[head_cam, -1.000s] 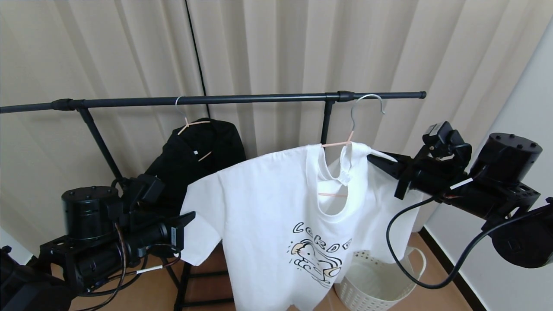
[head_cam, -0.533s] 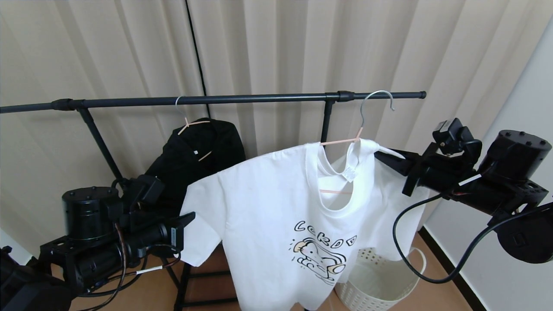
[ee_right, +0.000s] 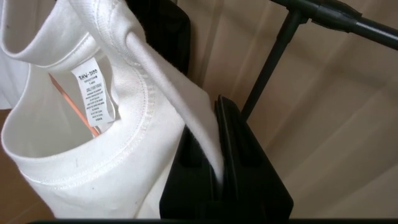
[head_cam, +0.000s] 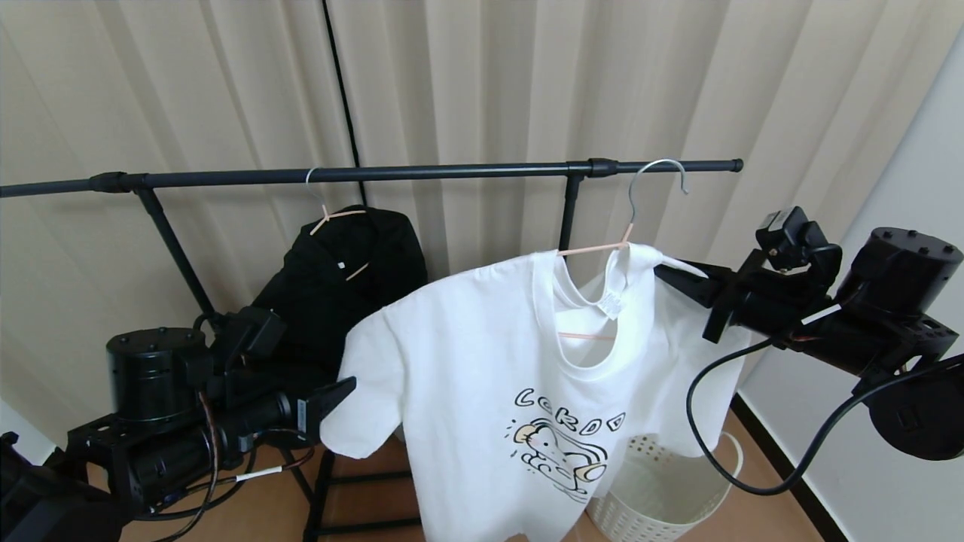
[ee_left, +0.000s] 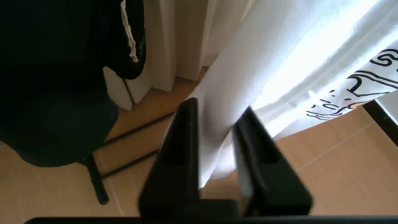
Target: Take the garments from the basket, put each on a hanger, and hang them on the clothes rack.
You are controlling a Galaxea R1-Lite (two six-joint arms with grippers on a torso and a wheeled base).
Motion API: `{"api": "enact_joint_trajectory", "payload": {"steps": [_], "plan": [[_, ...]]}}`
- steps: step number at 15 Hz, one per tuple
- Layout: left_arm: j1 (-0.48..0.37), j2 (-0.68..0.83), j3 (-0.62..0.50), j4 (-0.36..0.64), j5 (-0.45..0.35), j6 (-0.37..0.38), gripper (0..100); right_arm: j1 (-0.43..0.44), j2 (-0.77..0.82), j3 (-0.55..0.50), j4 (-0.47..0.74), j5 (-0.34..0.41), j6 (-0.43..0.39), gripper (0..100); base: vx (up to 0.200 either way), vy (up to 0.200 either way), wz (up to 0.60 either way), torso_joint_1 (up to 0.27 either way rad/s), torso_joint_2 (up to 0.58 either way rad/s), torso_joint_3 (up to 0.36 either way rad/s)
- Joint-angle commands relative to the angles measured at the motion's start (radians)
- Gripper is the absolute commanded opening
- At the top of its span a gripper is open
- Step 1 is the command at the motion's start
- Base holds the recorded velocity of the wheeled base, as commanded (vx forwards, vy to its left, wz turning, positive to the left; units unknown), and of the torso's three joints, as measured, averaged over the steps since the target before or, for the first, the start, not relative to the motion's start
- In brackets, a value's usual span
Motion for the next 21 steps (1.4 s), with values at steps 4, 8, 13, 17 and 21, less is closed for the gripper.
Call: {"api": "enact_joint_trajectory", "payload": {"steps": [4, 8, 13, 17, 21], "plan": [[-0.013, -0.020, 0.070, -0.164, -0.027, -0.004, 100, 0.007, 0.015, 0.001, 0.001, 0.000, 0.000, 0, 0.000, 0.000, 0.00, 0.000, 0.00, 0.000], [-0.025, -0.135, 0.070, -0.170, -0.098, -0.008, 100, 0.027, 0.031, 0.003, 0.001, 0.000, 0.000, 0, 0.000, 0.000, 0.00, 0.000, 0.00, 0.000], [-0.125, -0.286, -0.151, 0.203, -0.093, -0.007, 100, 0.047, 0.043, 0.012, 0.001, 0.002, 0.000, 0, 0.000, 0.000, 0.00, 0.000, 0.00, 0.000], [-0.137, -0.312, -0.458, 0.603, -0.096, 0.059, 100, 0.051, 0.055, 0.011, -0.002, 0.002, -0.002, 0, 0.000, 0.000, 0.00, 0.000, 0.00, 0.000], [-0.200, -0.280, -0.622, 0.838, -0.110, 0.184, 100, 0.096, 0.049, 0.032, -0.003, 0.000, -0.003, 0, 0.000, 0.000, 0.00, 0.000, 0.00, 0.000]]}}
